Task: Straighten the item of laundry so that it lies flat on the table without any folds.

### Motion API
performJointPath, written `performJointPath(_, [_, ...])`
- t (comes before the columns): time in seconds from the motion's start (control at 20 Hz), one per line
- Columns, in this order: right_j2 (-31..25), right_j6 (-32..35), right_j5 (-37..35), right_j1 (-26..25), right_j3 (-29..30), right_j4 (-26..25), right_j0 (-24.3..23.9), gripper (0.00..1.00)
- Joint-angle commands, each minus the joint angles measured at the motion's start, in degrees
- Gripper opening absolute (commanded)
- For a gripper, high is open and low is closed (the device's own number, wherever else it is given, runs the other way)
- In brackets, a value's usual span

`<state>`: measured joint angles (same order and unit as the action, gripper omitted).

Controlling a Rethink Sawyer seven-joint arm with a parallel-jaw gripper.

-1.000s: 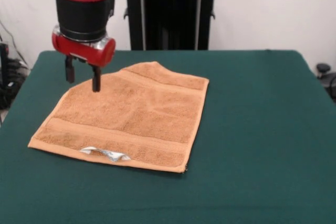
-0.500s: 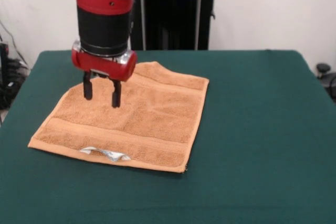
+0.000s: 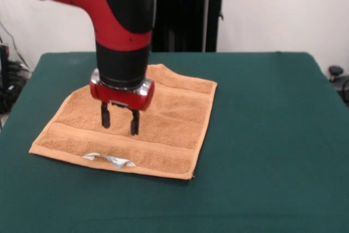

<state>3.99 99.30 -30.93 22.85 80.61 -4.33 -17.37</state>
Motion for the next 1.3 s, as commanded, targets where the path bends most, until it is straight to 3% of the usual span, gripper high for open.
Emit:
performJointPath(0.05, [-7.51,7.29,3.98,-8.09,-2.06,1.94,2.17,1.00])
performJointPath(0.6, [-5.58,11.26,2.33,-11.37,-8.58,4.21,6.02,1.00])
performJointPath(1.3, [-4.23,11.93,-3.71,-10.90,-13.60,5.31,7.43,1.00])
